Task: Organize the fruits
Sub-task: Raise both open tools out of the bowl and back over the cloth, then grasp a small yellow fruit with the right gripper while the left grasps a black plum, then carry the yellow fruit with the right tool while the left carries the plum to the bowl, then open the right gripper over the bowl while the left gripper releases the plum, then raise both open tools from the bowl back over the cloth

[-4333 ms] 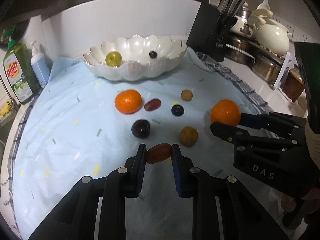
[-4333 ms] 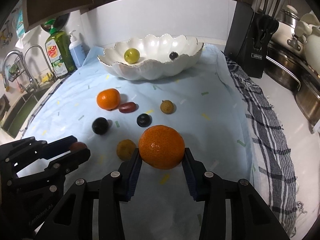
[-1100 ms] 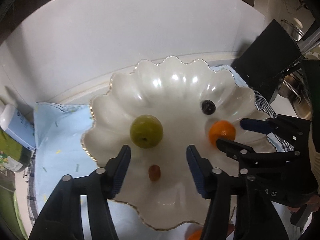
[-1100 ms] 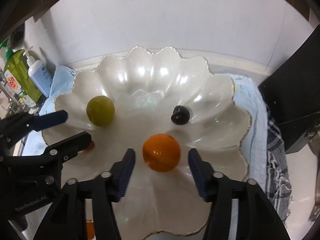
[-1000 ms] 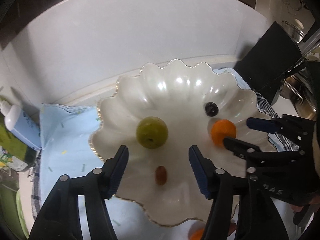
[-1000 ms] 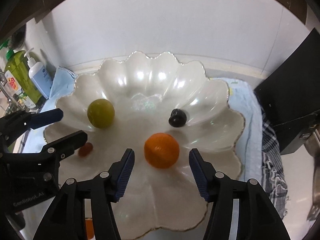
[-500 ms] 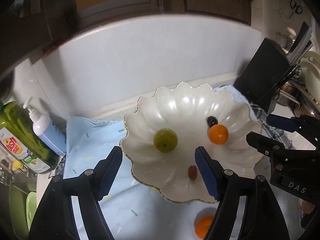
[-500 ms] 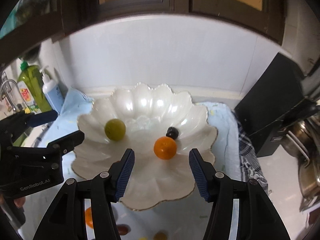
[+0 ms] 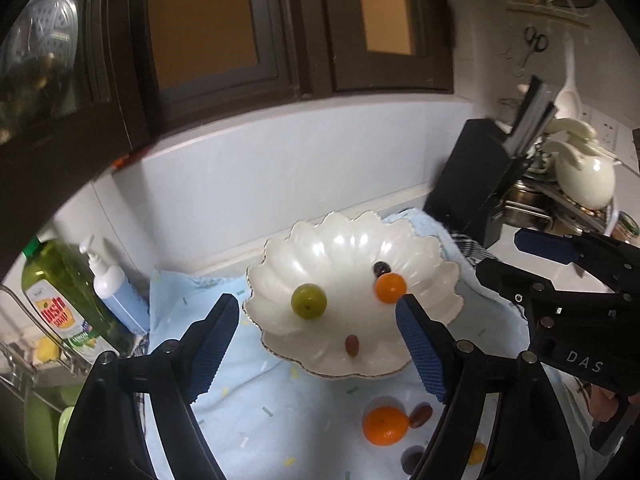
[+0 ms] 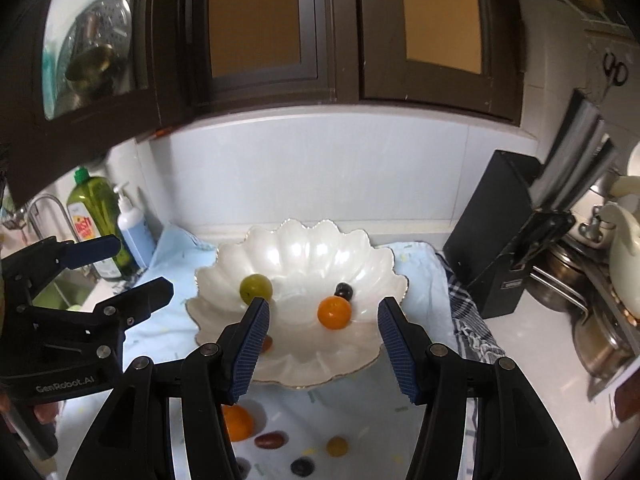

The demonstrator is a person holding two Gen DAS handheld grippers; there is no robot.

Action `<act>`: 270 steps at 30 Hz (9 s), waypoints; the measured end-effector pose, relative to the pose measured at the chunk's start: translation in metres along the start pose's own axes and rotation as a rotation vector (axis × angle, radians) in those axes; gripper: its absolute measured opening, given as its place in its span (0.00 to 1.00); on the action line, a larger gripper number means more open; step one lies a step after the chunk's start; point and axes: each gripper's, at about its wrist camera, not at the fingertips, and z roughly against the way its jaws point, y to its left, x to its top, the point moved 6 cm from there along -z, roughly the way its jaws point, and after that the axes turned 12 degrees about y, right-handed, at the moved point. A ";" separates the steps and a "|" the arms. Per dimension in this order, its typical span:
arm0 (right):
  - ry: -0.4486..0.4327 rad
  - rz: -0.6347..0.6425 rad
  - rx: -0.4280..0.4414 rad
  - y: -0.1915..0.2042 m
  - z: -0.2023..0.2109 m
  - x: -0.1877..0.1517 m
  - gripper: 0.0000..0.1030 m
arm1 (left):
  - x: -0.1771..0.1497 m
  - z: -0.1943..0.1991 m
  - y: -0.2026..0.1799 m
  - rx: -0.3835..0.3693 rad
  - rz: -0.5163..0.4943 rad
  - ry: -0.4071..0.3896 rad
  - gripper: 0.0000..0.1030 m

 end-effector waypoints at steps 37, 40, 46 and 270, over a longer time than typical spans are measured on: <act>0.019 -0.045 -0.057 0.038 0.059 -0.115 0.56 | -0.098 0.051 -0.027 -0.112 -0.180 -0.081 0.83; 0.042 -0.051 -0.056 0.040 0.054 -0.126 0.56 | -0.107 0.046 -0.030 -0.117 -0.211 -0.077 0.78; 0.084 -0.068 -0.054 0.043 0.041 -0.146 0.56 | -0.125 0.030 -0.035 -0.139 -0.232 -0.043 0.71; -0.017 -0.001 -0.021 0.045 0.037 -0.092 0.42 | -0.091 0.026 -0.014 -0.137 -0.082 -0.047 0.77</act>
